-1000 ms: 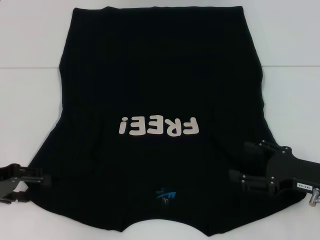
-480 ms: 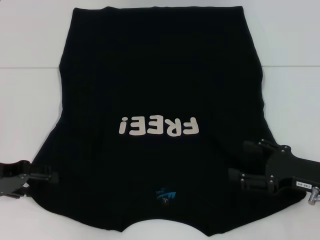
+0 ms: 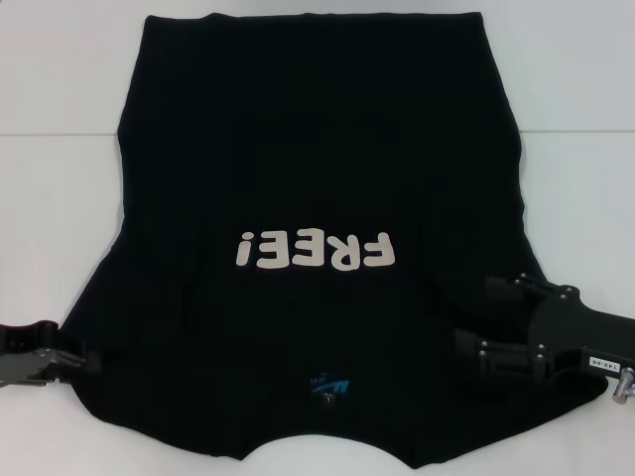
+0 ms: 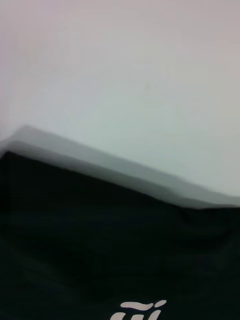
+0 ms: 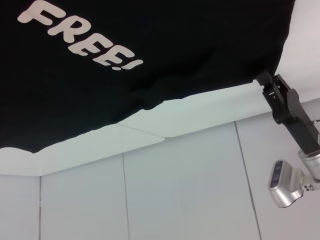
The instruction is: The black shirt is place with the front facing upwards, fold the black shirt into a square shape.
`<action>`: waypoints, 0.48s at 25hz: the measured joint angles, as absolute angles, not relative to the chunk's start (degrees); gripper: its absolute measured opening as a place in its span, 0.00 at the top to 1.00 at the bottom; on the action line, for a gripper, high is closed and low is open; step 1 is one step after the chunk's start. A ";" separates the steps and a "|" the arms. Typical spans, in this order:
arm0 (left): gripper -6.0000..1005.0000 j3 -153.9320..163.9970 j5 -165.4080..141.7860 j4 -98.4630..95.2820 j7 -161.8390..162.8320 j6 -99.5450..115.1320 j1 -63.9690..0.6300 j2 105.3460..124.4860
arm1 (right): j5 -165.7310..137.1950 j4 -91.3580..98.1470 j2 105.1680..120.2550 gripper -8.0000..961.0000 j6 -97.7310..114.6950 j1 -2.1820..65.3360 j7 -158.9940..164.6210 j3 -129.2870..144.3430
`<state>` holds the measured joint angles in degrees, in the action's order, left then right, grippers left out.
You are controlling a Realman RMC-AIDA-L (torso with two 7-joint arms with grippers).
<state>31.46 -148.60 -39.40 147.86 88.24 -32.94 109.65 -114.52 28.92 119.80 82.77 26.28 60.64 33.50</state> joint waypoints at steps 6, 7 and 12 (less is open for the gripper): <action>0.63 31.91 -148.60 -39.32 147.53 88.05 -32.97 109.68 | -114.52 28.91 119.80 0.02 82.80 26.28 60.64 33.27; 0.71 32.13 -148.60 -39.31 147.53 88.00 -32.99 109.69 | -114.52 28.92 119.80 0.02 82.80 26.28 60.65 33.12; 0.91 33.67 -148.62 -39.26 147.54 87.84 -33.10 109.71 | -114.57 29.09 119.77 0.02 82.80 26.28 62.24 32.73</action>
